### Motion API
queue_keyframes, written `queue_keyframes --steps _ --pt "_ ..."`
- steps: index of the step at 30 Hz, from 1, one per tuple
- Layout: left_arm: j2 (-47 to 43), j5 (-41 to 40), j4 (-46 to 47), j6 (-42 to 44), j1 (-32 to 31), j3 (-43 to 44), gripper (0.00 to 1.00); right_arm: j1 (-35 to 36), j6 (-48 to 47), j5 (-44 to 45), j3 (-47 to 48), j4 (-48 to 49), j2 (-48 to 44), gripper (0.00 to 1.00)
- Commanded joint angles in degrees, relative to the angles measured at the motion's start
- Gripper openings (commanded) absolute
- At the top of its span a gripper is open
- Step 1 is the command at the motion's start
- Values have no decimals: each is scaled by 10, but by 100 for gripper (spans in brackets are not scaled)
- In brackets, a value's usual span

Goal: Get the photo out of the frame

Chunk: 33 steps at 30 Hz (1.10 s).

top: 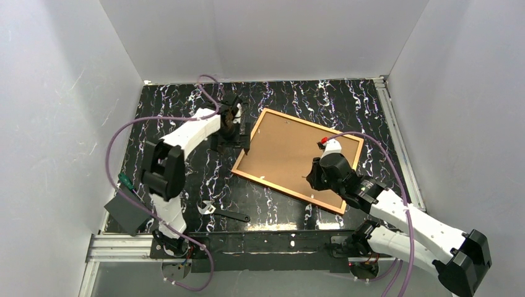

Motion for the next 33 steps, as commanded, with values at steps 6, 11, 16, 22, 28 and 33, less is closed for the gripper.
queue_keyframes --steps 6,11,16,22,28,33 --pt "-182 40 -1 -531 6 -181 98 -2 -10 -20 10 52 11 1" --pt "-199 14 93 -684 -27 -275 92 -1 -3 -17 4 43 -5 1" --pt "-186 -47 199 -734 -51 -329 71 -1 8 -18 -9 36 -30 1" --pt "-152 -73 245 -768 -74 -369 48 -1 12 -13 -17 26 -44 1" --pt "-136 -76 257 -784 -80 -385 35 -1 9 -12 -19 31 -44 1" --pt "-139 -99 224 -717 -80 -367 3 -1 4 -12 -19 39 -31 1"
